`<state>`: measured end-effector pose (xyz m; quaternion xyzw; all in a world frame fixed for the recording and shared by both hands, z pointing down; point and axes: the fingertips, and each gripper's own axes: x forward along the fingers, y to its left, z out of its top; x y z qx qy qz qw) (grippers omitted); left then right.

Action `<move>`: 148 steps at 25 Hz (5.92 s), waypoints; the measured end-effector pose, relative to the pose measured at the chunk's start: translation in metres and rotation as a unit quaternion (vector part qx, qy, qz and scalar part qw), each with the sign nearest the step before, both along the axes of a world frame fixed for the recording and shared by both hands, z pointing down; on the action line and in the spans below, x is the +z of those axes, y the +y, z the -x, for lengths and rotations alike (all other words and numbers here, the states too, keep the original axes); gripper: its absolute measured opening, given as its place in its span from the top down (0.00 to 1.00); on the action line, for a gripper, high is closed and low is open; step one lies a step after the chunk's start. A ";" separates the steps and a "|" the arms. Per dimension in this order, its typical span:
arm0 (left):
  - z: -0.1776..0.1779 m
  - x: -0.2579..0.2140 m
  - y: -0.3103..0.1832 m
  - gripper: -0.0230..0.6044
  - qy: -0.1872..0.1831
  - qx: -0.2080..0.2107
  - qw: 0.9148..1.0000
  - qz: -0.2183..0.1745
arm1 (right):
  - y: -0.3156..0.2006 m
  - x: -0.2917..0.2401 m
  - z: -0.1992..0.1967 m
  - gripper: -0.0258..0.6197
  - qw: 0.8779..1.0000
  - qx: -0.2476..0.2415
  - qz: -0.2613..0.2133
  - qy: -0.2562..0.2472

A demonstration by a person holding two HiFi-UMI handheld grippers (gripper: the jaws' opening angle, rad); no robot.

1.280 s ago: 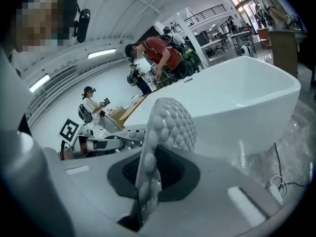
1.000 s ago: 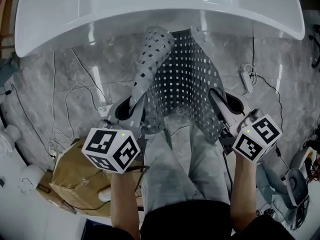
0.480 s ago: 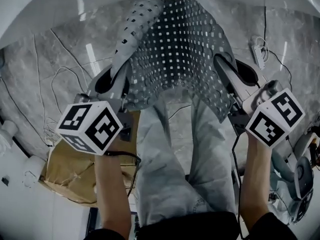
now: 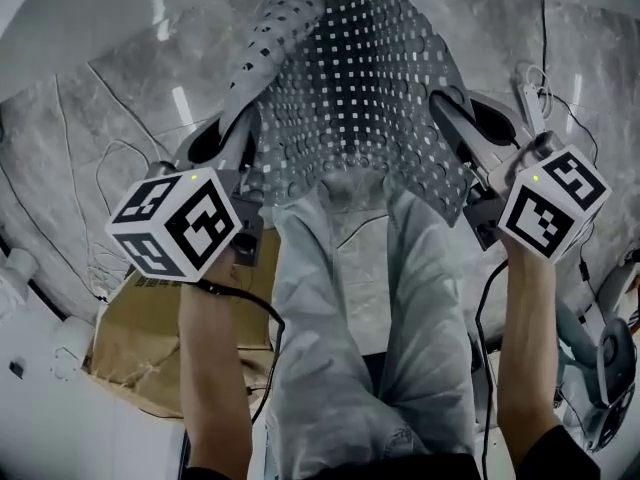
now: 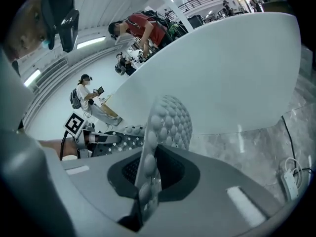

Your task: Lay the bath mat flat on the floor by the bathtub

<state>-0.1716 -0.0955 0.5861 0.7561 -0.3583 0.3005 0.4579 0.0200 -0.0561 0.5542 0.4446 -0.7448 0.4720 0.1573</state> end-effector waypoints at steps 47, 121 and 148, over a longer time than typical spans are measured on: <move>0.044 0.244 -0.020 0.93 -0.122 -0.042 0.992 -0.011 | -0.018 0.255 -0.053 0.92 0.991 0.003 0.051 0.121; 0.071 0.218 0.062 0.96 -0.232 -0.066 0.965 0.104 | 0.076 0.265 -0.082 0.84 0.948 0.043 0.216 0.230; -0.024 -0.040 0.045 0.96 -0.112 -0.075 0.991 -0.002 | 0.047 0.008 -0.029 0.96 0.985 0.096 0.066 0.124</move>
